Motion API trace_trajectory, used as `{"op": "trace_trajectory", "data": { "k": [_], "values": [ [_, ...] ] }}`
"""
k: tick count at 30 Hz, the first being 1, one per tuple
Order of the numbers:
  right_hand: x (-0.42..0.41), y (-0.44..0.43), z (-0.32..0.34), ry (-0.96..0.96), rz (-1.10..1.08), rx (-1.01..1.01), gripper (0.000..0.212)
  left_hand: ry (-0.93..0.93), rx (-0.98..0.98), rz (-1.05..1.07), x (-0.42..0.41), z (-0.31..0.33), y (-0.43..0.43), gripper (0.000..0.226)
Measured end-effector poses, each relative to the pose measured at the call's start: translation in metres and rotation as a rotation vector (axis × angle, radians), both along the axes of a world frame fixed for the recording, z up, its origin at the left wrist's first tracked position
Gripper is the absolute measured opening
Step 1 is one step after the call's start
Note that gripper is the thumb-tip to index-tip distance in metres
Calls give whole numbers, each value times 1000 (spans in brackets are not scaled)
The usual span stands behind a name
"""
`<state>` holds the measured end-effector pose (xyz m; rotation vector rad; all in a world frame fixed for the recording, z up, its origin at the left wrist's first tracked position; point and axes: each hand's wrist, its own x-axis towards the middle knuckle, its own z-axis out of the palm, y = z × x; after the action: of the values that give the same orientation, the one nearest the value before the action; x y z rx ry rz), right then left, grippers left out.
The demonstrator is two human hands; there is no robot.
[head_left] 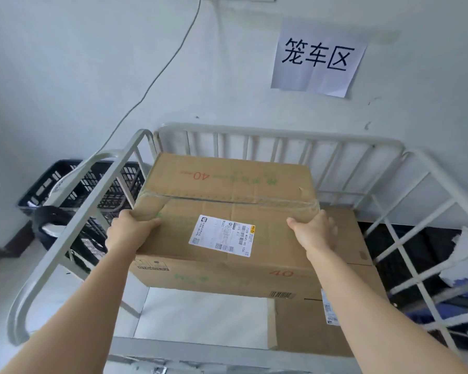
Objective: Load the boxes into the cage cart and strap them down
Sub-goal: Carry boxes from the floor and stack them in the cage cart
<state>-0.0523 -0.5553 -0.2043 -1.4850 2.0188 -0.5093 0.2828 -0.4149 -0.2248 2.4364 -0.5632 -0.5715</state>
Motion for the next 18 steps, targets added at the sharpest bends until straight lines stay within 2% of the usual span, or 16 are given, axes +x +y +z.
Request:
{"op": "trace_trajectory", "data": {
  "k": [18],
  "values": [
    [62, -5, -190, 187, -57, 387, 73, 207, 367, -103, 66, -178, -23, 73]
  ]
}}
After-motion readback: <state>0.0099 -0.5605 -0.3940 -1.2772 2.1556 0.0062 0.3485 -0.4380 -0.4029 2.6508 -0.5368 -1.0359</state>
